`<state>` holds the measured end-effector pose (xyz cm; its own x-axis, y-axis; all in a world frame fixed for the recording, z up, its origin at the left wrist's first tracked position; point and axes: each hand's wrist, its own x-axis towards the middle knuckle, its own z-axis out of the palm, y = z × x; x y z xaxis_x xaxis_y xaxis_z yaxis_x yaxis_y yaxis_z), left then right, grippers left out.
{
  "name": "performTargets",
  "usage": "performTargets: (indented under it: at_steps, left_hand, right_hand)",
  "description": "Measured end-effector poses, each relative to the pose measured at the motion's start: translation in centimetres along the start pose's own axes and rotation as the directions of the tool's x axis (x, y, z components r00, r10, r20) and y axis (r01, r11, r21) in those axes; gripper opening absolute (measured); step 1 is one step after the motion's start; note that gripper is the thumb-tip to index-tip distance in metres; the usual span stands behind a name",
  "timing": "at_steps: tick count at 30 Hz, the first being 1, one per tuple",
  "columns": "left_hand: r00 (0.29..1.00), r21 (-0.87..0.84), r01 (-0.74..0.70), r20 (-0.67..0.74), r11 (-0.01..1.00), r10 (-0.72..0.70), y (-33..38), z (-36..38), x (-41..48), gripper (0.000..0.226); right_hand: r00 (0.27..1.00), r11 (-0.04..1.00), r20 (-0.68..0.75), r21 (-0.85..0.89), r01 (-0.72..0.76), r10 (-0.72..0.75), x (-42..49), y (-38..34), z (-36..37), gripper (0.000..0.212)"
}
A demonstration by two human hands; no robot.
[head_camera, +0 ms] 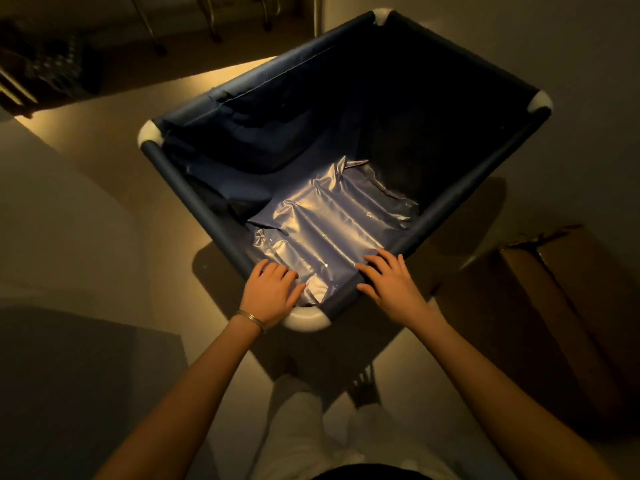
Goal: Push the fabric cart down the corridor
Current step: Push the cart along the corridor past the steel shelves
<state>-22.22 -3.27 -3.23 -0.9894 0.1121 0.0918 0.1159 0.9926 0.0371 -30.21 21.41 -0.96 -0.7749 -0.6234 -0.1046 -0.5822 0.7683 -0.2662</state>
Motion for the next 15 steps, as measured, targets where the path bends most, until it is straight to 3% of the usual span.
performTargets:
  at_steps: [4, 8, 11, 15]
  left_hand:
    - [0.982, -0.011, -0.186, 0.01, 0.982, 0.187, -5.5, 0.3, 2.0, 0.043]
    - [0.917, -0.051, -0.362, 0.159, 0.931, 0.366, -9.4, -0.3, 5.5, 0.055]
    - [0.883, -0.098, -0.411, 0.202, 0.906, 0.423, -9.5, -1.1, 7.6, 0.06]
    - [0.904, -0.141, -0.393, 0.122, 0.909, 0.41, -8.0, -0.7, 8.4, 0.05]
  right_hand:
    - [0.992, 0.992, -0.017, 0.033, -0.122, 0.123, 0.4, -4.2, 2.3, 0.051]
    - [0.957, 0.955, 0.002, 0.063, -0.288, 0.289, 0.9, -8.6, 3.3, 0.067]
    - [0.898, 0.899, -0.047, 0.035, -0.437, 0.438, 1.8, -11.3, 3.4, 0.058]
    - [0.847, 0.852, -0.114, -0.006, -0.523, 0.519, 3.9, -12.4, 3.9, 0.045]
